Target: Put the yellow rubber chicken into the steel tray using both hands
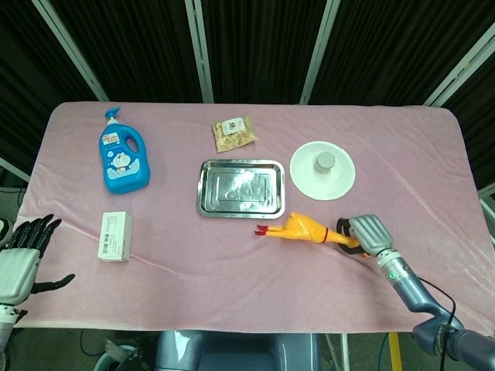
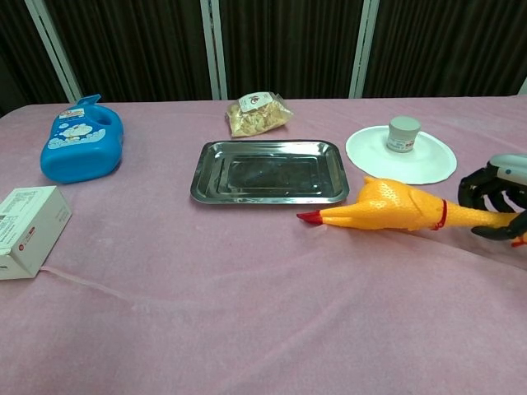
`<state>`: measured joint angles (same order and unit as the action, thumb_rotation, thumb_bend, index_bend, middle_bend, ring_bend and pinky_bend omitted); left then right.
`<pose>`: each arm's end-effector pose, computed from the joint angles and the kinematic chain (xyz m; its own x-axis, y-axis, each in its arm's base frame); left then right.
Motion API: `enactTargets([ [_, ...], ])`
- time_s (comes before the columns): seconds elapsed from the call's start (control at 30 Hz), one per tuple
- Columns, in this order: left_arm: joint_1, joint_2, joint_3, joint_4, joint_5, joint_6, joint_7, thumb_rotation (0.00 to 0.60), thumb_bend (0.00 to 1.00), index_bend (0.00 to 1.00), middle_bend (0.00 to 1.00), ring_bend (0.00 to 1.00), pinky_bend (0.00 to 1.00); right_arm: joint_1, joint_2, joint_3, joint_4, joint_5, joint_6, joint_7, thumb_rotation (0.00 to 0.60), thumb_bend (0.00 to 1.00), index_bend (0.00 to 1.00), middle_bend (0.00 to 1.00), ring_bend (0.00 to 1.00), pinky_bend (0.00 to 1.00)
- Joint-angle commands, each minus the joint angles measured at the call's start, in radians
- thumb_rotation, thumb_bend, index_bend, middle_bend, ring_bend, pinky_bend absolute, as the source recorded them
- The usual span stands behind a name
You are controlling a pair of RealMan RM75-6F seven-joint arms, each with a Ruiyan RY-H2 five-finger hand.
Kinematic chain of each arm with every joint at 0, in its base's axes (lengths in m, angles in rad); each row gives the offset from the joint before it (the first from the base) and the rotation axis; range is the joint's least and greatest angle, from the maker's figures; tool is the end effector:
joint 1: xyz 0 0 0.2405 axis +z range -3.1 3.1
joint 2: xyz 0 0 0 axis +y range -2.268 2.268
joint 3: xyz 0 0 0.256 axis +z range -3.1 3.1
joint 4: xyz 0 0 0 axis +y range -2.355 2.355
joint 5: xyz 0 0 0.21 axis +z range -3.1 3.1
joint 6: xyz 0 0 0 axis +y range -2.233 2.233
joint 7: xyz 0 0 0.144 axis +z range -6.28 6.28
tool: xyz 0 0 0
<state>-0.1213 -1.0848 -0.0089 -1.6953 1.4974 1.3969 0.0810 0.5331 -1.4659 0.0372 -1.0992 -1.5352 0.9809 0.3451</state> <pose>-0.2989 0.1810 0.1451 0.4290 0.1181 0.8955 0.9033 -0.0509 -0.4260 -0.2925 -0.3225 0.0310 0.3546 -0.3467 0.8684 -0.9227 -0.2799 0.2650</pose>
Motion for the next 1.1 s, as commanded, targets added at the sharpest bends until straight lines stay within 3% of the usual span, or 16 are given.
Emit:
enactTargets([
  [0.03,-0.008,0.005,0.001,-0.007,0.010,-0.007,-0.008,0.600,0.00,0.08,0.03,0.00,0.00,0.006,0.049,-0.015,-0.050,-0.025,0.009,0.100,0.600,0.52,0.99,0.76,0.76,0.90],
  [0.3,-0.055,0.013,-0.018,-0.031,0.035,-0.044,-0.057,0.600,0.00,0.12,0.08,0.00,0.00,0.011,0.166,-0.034,-0.190,-0.051,0.022,0.243,0.600,0.52,1.00,0.78,0.77,0.91],
  [0.57,-0.154,0.007,-0.093,-0.123,0.080,-0.076,-0.040,0.600,0.01,0.12,0.11,0.03,0.00,0.029,0.228,-0.026,-0.317,-0.066,0.038,0.371,0.600,0.53,1.00,0.78,0.77,0.91],
  [0.8,-0.241,-0.022,-0.144,-0.223,0.072,-0.143,0.034,0.600,0.01,0.10,0.10,0.03,0.00,0.053,0.249,-0.008,-0.392,-0.059,0.029,0.421,0.600,0.53,1.00,0.78,0.77,0.91],
  [1.1,-0.426,-0.196,-0.222,-0.300,-0.073,-0.324,0.288,0.600,0.01,0.10,0.09,0.03,0.00,0.101,0.248,0.032,-0.477,-0.014,-0.021,0.390,0.600,0.55,1.00,0.78,0.77,0.91],
])
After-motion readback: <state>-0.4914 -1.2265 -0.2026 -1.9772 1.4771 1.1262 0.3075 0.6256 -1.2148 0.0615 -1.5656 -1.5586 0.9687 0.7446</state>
